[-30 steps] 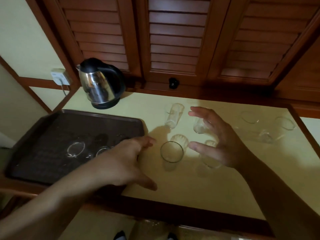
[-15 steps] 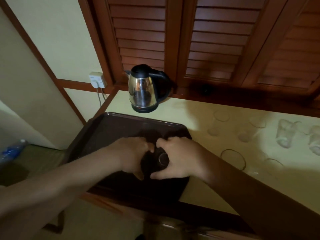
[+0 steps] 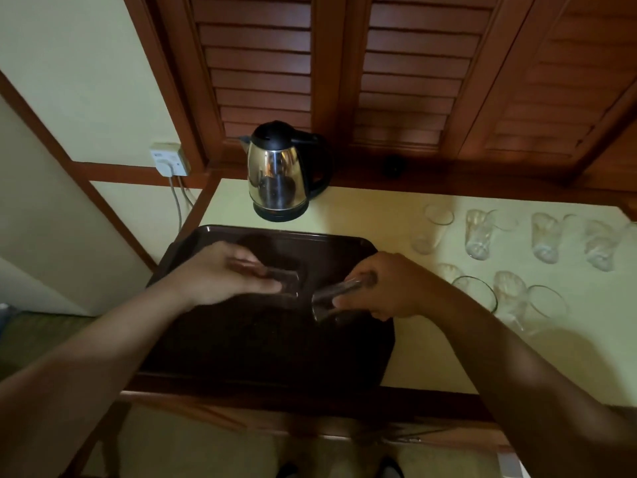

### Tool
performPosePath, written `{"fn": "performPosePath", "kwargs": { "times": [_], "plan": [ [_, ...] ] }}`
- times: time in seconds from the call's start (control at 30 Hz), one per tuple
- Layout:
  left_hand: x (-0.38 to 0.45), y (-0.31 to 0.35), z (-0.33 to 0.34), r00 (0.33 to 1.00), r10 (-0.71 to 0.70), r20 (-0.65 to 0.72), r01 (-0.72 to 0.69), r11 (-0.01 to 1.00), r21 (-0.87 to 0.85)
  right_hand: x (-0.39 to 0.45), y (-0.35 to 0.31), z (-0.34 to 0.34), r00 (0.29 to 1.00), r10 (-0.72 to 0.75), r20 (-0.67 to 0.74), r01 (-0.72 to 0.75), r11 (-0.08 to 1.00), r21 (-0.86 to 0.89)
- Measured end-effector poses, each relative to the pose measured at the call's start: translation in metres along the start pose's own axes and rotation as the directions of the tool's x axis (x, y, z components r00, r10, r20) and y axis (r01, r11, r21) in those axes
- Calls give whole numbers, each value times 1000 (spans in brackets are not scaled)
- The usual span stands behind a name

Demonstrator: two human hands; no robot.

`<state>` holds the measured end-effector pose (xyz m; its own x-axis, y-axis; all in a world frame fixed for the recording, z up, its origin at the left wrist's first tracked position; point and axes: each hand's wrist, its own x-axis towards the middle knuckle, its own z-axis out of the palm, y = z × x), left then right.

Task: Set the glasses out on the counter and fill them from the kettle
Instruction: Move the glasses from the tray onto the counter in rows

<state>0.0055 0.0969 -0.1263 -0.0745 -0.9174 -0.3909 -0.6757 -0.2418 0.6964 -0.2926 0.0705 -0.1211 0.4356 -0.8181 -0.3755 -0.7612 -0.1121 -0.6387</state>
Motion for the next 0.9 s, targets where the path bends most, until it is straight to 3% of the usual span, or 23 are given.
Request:
{"fn": "performPosePath", "kwargs": {
  "times": [0.07,0.17,0.27,0.33,0.4,0.53,0.67,0.77,0.9],
  "plan": [
    [-2,-10,-5,999,-20,-46,0,919,-395,-10,7,-6,999,30,-43,-14,939,342],
    [-1,-15,-4,998,-55,10,41,584,-810,-20,12,-12,998,27,-55,21,695,719],
    [0,-9,7,999,28,39,27,356,-934,-26,13,-13,998,-38,-47,60,462,885],
    [-1,1,18,998,66,17,-3,301,-954,-29,14,-13,993,-111,-37,71,318,946],
    [-1,15,26,997,77,-12,-35,311,-950,-31,17,-13,982,-189,-26,65,204,977],
    [-3,49,40,988,121,-93,-130,348,-928,-39,22,-16,955,-294,-32,99,217,971],
    [-5,98,65,970,187,-155,-220,405,-888,-57,38,-33,906,-394,-151,235,174,956],
    [-5,138,92,956,262,-136,-233,386,-893,-78,63,-62,897,-376,-234,358,306,882],
    [3,201,147,914,381,-142,-313,437,-843,-111,117,-111,880,-288,-378,474,474,742]
  ]
}}
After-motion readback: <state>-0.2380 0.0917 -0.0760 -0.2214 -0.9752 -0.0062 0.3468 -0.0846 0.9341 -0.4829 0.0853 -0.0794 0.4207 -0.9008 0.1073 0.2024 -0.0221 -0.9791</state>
